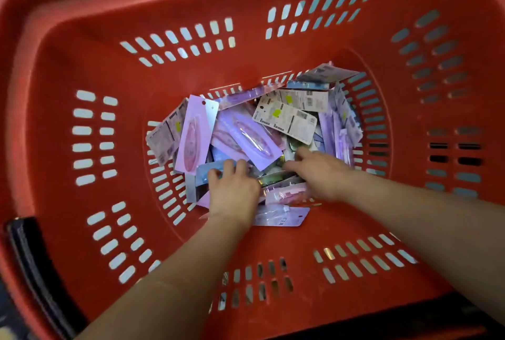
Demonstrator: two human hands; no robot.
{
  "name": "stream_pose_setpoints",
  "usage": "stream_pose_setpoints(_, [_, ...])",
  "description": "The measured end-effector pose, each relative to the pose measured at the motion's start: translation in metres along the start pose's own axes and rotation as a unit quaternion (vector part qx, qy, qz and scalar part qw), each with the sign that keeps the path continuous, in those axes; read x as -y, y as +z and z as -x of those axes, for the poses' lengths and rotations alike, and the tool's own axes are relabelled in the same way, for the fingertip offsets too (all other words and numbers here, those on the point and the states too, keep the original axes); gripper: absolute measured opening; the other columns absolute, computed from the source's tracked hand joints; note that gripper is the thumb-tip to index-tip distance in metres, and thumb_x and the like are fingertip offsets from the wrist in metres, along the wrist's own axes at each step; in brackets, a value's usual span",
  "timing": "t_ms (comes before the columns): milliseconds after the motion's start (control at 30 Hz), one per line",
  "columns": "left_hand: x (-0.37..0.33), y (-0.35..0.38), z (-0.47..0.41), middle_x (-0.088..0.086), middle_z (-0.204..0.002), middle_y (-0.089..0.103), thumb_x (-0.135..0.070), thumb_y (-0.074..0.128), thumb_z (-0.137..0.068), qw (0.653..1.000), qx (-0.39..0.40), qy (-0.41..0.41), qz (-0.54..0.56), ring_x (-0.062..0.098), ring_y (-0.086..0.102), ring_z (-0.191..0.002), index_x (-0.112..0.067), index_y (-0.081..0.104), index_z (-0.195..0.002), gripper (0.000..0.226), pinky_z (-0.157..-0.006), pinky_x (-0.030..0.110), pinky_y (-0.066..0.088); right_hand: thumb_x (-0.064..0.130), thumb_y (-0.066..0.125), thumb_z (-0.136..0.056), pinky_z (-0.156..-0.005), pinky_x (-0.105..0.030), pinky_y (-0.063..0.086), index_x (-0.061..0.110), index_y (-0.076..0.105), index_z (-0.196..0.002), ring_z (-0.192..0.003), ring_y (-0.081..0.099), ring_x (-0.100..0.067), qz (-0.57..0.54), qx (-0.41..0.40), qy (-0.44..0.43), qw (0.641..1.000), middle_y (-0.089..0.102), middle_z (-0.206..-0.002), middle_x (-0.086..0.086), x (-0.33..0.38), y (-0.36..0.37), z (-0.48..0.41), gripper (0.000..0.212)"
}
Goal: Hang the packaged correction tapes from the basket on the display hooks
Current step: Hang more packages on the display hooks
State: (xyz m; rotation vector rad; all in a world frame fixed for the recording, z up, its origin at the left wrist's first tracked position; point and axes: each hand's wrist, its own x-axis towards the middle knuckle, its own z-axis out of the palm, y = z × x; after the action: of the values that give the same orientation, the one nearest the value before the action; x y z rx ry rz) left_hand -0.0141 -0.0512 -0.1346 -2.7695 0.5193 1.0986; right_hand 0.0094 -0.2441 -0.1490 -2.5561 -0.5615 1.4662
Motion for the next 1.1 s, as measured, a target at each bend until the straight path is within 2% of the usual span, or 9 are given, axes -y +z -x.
stream_pose_setpoints(133, [0.008, 0.008, 0.011, 0.003, -0.122, 0.048, -0.023, 0.050, -0.093, 0.999, 0.015, 0.004, -0.028, 0.027, 0.035, -0.124, -0.020, 0.067, -0.113, 0.026, -0.097, 0.047, 0.026, 0.076, 0.051, -0.082, -0.076, -0.036, 0.038, 0.020, 0.042, -0.124, -0.103, 0.055, -0.032, 0.046, -0.027, -0.007, 0.999, 0.061, -0.103, -0.008, -0.001, -0.001, 0.007, 0.071])
stream_pose_setpoints(267, [0.000, 0.008, 0.008, 0.006, -0.124, 0.058, -0.013, 0.044, -0.095, 0.997, 0.062, 0.008, -0.055, 0.029, 0.047, -0.122, -0.015, 0.065, -0.118, 0.031, -0.098, 0.042, 0.034, 0.026, 0.057, -0.090, -0.079, -0.040, 0.049, 0.023, 0.046, -0.123, -0.099, 0.059, -0.036, 0.034, -0.069, 0.021, 0.997, 0.061, -0.108, -0.012, -0.017, -0.030, 0.010, 0.035])
stream_pose_setpoints(567, [0.015, 0.028, -0.001, 0.005, -0.108, 0.067, -0.015, 0.054, -0.088, 0.992, 0.076, 0.000, 0.099, 0.028, 0.064, -0.099, -0.020, 0.070, -0.109, 0.026, -0.069, 0.031, 0.043, 0.041, 0.061, -0.093, -0.092, -0.041, 0.041, 0.023, 0.060, -0.122, -0.116, 0.056, -0.026, 0.044, -0.010, 0.030, 0.999, 0.058, -0.118, -0.003, -0.010, -0.013, 0.007, 0.034])
stream_pose_setpoints(700, [0.023, 0.014, 0.011, 0.006, -0.109, 0.070, -0.018, 0.052, -0.094, 0.995, 0.014, 0.046, 0.090, 0.028, 0.066, -0.099, -0.021, 0.066, -0.116, 0.026, -0.078, 0.035, 0.050, 0.036, 0.059, -0.095, -0.083, -0.038, 0.051, 0.022, 0.053, -0.102, -0.093, 0.063, -0.029, -0.114, -0.089, 0.099, 0.985, 0.066, -0.107, -0.007, -0.026, -0.038, 0.022, 0.017])
stream_pose_setpoints(800, [0.037, -0.016, 0.024, 0.006, -0.091, 0.075, -0.026, 0.056, -0.090, 0.977, -0.036, -0.002, 0.212, 0.027, 0.069, -0.090, -0.020, 0.076, -0.100, 0.023, -0.076, 0.032, 0.052, 0.024, 0.067, -0.091, -0.089, -0.042, 0.052, 0.019, 0.053, -0.118, -0.101, 0.066, -0.028, -0.302, -0.244, 0.120, 0.914, 0.069, -0.112, -0.007, -0.038, -0.053, 0.036, 0.030])
stream_pose_setpoints(867, [0.045, -0.048, 0.033, 0.007, -0.064, 0.070, -0.023, 0.058, -0.078, 0.940, -0.064, -0.062, 0.329, 0.023, 0.068, -0.066, -0.014, 0.075, -0.071, 0.020, -0.058, 0.025, 0.050, 0.010, 0.067, -0.090, -0.083, -0.037, 0.057, 0.031, 0.043, -0.131, -0.093, 0.069, -0.015, -0.418, -0.299, 0.106, 0.851, 0.068, -0.112, -0.002, -0.036, -0.063, 0.051, 0.052])
stream_pose_setpoints(933, [0.052, -0.079, 0.043, -0.001, -0.047, 0.063, -0.009, 0.070, -0.079, 0.844, -0.054, -0.105, 0.523, 0.011, 0.058, -0.045, -0.012, 0.069, -0.058, 0.022, -0.045, 0.019, 0.043, -0.002, 0.061, -0.091, -0.077, -0.020, 0.054, 0.044, 0.042, -0.128, -0.087, 0.066, -0.001, -0.468, -0.328, 0.085, 0.816, 0.065, -0.106, 0.009, -0.022, -0.073, 0.066, 0.063])
stream_pose_setpoints(1033, [0.053, -0.108, 0.058, 0.005, -0.058, 0.069, 0.003, 0.073, -0.078, 0.706, 0.052, -0.083, 0.702, 0.014, 0.056, -0.051, -0.008, 0.074, -0.064, 0.019, -0.050, 0.018, 0.043, -0.009, 0.050, -0.094, -0.067, -0.008, 0.043, 0.025, 0.066, -0.107, -0.069, 0.060, 0.010, -0.551, -0.318, 0.094, 0.766, 0.067, -0.079, 0.024, 0.012, -0.073, 0.076, 0.040])
stream_pose_setpoints(1100, [0.045, -0.109, 0.063, 0.011, -0.061, 0.070, 0.007, 0.070, -0.078, 0.650, 0.114, -0.069, 0.748, 0.015, 0.060, -0.048, -0.002, 0.074, -0.067, 0.015, -0.051, 0.018, 0.046, -0.003, 0.046, -0.094, -0.051, -0.015, 0.042, 0.012, 0.072, -0.095, -0.053, 0.059, 0.001, -0.681, -0.245, 0.121, 0.679, 0.068, -0.068, 0.009, 0.041, -0.069, 0.079, 0.030])
